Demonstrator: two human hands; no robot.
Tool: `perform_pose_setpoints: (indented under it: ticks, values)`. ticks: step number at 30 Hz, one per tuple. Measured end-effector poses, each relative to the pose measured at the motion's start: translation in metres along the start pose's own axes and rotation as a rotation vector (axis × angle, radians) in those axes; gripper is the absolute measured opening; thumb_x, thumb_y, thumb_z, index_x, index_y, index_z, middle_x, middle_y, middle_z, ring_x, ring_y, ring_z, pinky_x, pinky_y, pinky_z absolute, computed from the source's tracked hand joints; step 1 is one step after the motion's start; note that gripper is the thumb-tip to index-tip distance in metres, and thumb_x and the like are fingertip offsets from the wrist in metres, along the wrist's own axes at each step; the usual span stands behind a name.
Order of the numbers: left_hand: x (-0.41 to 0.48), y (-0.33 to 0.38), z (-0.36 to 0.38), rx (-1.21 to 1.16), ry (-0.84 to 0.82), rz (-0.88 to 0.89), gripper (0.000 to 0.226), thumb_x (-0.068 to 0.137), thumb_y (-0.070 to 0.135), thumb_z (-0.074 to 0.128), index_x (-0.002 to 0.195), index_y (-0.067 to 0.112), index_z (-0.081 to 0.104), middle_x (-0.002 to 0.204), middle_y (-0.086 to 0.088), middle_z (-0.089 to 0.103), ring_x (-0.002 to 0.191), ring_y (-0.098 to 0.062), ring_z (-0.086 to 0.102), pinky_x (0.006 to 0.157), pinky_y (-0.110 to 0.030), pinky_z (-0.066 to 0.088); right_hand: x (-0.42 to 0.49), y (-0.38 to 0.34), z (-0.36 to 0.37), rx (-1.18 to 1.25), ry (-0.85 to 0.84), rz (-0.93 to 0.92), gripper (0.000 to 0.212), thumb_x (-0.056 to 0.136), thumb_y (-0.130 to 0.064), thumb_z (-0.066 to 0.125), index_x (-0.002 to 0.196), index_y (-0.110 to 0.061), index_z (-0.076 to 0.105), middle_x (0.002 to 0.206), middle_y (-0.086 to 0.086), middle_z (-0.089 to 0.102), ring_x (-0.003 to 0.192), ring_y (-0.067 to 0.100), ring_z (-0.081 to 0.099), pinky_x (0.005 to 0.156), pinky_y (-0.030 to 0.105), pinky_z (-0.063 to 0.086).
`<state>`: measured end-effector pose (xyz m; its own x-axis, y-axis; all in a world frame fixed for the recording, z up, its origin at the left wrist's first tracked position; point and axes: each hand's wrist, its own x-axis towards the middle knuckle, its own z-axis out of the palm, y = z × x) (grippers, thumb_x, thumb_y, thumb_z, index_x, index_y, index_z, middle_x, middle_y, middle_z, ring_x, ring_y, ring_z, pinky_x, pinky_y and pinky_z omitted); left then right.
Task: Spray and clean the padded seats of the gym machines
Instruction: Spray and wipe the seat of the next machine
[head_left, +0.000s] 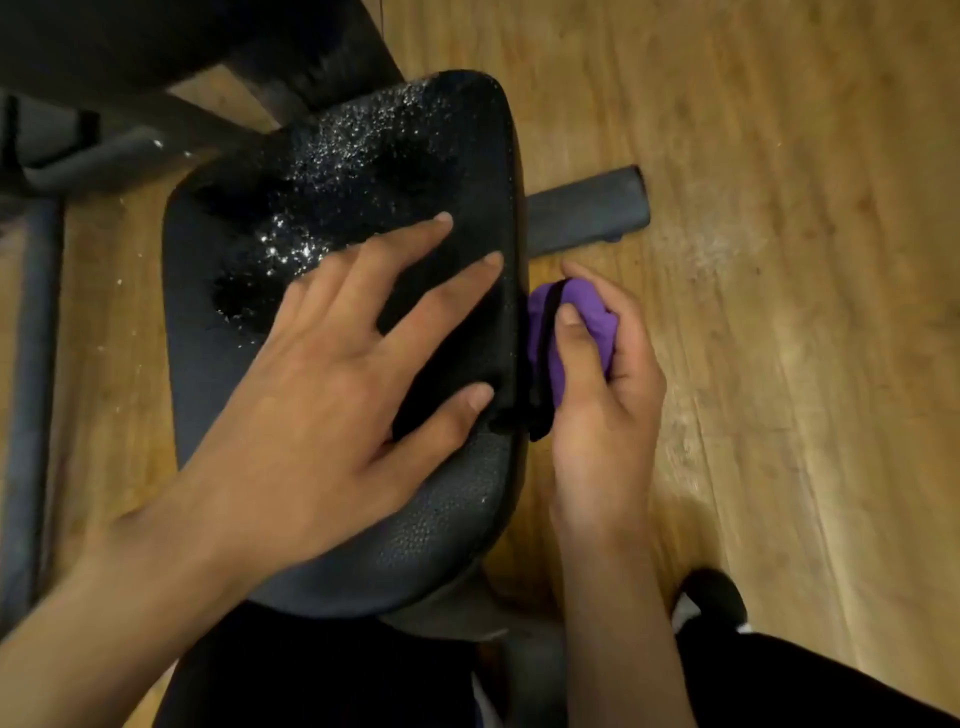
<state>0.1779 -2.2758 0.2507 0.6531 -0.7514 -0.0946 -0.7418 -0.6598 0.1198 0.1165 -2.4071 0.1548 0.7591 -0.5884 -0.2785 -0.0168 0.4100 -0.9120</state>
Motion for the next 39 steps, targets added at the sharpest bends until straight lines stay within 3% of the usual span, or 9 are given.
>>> perform_pose_setpoints:
  ticks: [3, 5, 11, 18, 20, 23, 27, 31, 39]
  values:
    - [-0.001, -0.004, 0.01, 0.084, -0.056, 0.085, 0.068, 0.1, 0.056, 0.041, 0.158, 0.02, 0.034, 0.161, -0.011, 0.033, 0.139, -0.031, 0.042, 0.116, -0.05, 0.031, 0.009, 0.019, 0.004, 0.091, -0.109, -0.125, 0.034, 0.1, -0.015, 0.055, 0.131, -0.023, 0.063, 0.133, -0.002, 0.062, 0.129, 0.015, 0.055, 0.11, 0.042, 0.043]
    - [-0.005, -0.005, 0.018, 0.088, -0.058, 0.095, 0.07, 0.101, 0.058, 0.038, 0.158, 0.02, 0.034, 0.162, -0.009, 0.033, 0.143, -0.029, 0.039, 0.115, -0.052, 0.033, 0.017, 0.028, 0.005, 0.125, -0.155, -0.184, 0.038, 0.098, -0.017, 0.055, 0.134, -0.024, 0.062, 0.141, 0.002, 0.056, 0.136, 0.018, 0.049, 0.114, 0.047, 0.037]
    - [-0.013, -0.008, 0.035, 0.102, 0.033, 0.062, 0.076, 0.099, 0.066, 0.035, 0.159, 0.02, 0.033, 0.164, 0.002, 0.029, 0.148, -0.018, 0.032, 0.117, -0.043, 0.03, 0.019, 0.041, -0.003, 0.244, -0.28, -0.237, 0.041, 0.098, -0.018, 0.053, 0.138, -0.03, 0.055, 0.14, -0.009, 0.058, 0.134, 0.01, 0.05, 0.114, 0.044, 0.037]
    - [-0.028, -0.006, 0.042, 0.119, 0.073, -0.011, 0.074, 0.098, 0.072, 0.025, 0.159, 0.031, 0.03, 0.164, 0.01, 0.027, 0.149, -0.011, 0.028, 0.117, -0.036, 0.026, -0.016, 0.05, -0.01, 0.195, -0.23, -0.33, 0.036, 0.091, -0.018, 0.052, 0.123, -0.035, 0.049, 0.132, -0.015, 0.062, 0.125, 0.005, 0.057, 0.108, 0.036, 0.045]
    - [-0.03, -0.008, 0.044, 0.118, 0.069, -0.021, 0.073, 0.098, 0.074, 0.019, 0.16, 0.036, 0.023, 0.166, 0.014, 0.021, 0.152, -0.007, 0.021, 0.117, -0.031, 0.02, -0.022, 0.053, -0.01, 0.139, -0.228, -0.369, 0.036, 0.094, -0.022, 0.05, 0.128, -0.033, 0.051, 0.138, -0.019, 0.057, 0.129, 0.0, 0.052, 0.109, 0.031, 0.043]
    - [-0.031, -0.009, 0.048, 0.127, 0.064, -0.02, 0.073, 0.097, 0.076, 0.011, 0.161, 0.042, 0.011, 0.169, 0.018, 0.01, 0.155, -0.002, 0.006, 0.119, -0.021, 0.008, -0.009, 0.048, -0.006, 0.113, -0.26, -0.339, 0.045, 0.096, -0.032, 0.05, 0.141, -0.037, 0.049, 0.139, -0.023, 0.056, 0.13, -0.003, 0.05, 0.112, 0.037, 0.041]
    - [-0.03, -0.006, 0.053, 0.074, 0.08, -0.054, 0.072, 0.095, 0.076, 0.01, 0.16, 0.046, 0.005, 0.168, 0.024, 0.0, 0.154, 0.002, -0.005, 0.123, -0.028, 0.007, 0.048, 0.037, 0.008, 0.045, -0.311, -0.345, 0.047, 0.097, -0.04, 0.051, 0.144, -0.039, 0.046, 0.142, -0.012, 0.056, 0.132, 0.008, 0.053, 0.113, 0.045, 0.041]
    - [-0.031, -0.001, 0.054, 0.056, 0.108, -0.074, 0.071, 0.096, 0.072, 0.016, 0.161, 0.043, 0.013, 0.168, 0.021, 0.006, 0.154, 0.0, -0.001, 0.124, -0.031, 0.008, 0.115, 0.011, 0.039, -0.111, -0.327, -0.424, 0.044, 0.101, -0.027, 0.048, 0.145, -0.031, 0.049, 0.145, -0.012, 0.053, 0.133, 0.006, 0.049, 0.113, 0.039, 0.041]
    - [-0.032, 0.004, 0.054, 0.034, 0.144, -0.106, 0.067, 0.097, 0.068, 0.026, 0.159, 0.043, 0.023, 0.167, 0.022, 0.015, 0.154, 0.0, 0.01, 0.123, -0.032, 0.014, 0.15, -0.004, 0.06, -0.151, -0.326, -0.279, 0.034, 0.098, -0.024, 0.045, 0.13, -0.03, 0.055, 0.122, -0.007, 0.063, 0.115, 0.014, 0.059, 0.105, 0.044, 0.048]
